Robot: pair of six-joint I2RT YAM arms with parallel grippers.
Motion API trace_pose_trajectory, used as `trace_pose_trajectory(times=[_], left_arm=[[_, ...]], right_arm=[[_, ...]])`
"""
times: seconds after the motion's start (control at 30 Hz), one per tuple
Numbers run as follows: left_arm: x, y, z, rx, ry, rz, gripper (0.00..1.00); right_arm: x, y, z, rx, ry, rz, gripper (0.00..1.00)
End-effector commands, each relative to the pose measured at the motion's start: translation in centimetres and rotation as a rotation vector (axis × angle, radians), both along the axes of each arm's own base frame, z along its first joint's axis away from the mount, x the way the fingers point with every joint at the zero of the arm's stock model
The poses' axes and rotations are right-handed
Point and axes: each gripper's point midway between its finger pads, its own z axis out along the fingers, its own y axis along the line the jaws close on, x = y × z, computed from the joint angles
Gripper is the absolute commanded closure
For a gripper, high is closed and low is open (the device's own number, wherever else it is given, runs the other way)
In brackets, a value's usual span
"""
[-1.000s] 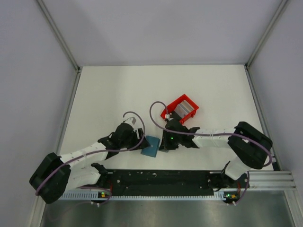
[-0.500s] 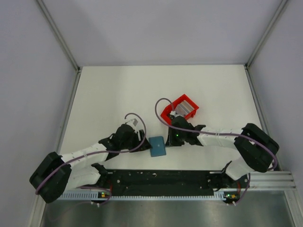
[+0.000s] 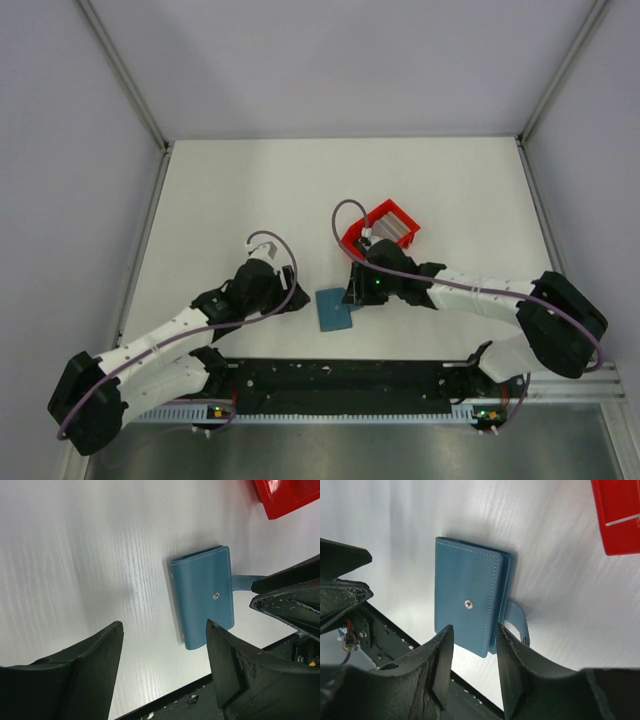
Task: Put the credit cards into the card holder
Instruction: Open the card holder at the center of the board.
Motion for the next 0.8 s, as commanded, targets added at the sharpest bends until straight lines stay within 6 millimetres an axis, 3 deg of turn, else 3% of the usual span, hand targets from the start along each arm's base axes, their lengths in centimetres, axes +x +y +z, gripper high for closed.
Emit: trace_pose_trajectory(times=[0.0, 0.33, 0.5, 0.57, 0.63, 0.77], left_arm=[[0.9, 1.3, 1.8, 0.057, -0.067, 0.041, 0.29], [0.6, 2.2, 1.5, 0.103, -0.043, 0.054, 0.29], [0.6, 2.1, 1.6, 0.097, -0.044, 0.052, 0.28], [0.7, 2.2, 1.7, 0.099, -0.046, 0.061, 0.29], [1.2, 2.3, 2.2, 0.106, -0.065, 0.072, 0.28], [3.0, 2.2, 4.0, 0.109, -0.134, 0.106, 0.26]], right_arm=[[1.1, 1.9, 2.8, 0.116, -0.024, -0.017, 0.60], [1.1, 2.2, -0.2, 0.068, 0.053, -0.039, 0.59], [1.1, 2.5, 0.0, 0.077, 0.050, -0.020, 0.59], [1.1, 2.7, 1.1, 0.088, 0.048, -0.010, 0.59], [1.6, 2.8, 4.6, 0.141, -0.047, -0.011, 0.58], [4.3, 0.4, 10.0, 0.096, -0.232, -0.086, 0.41]])
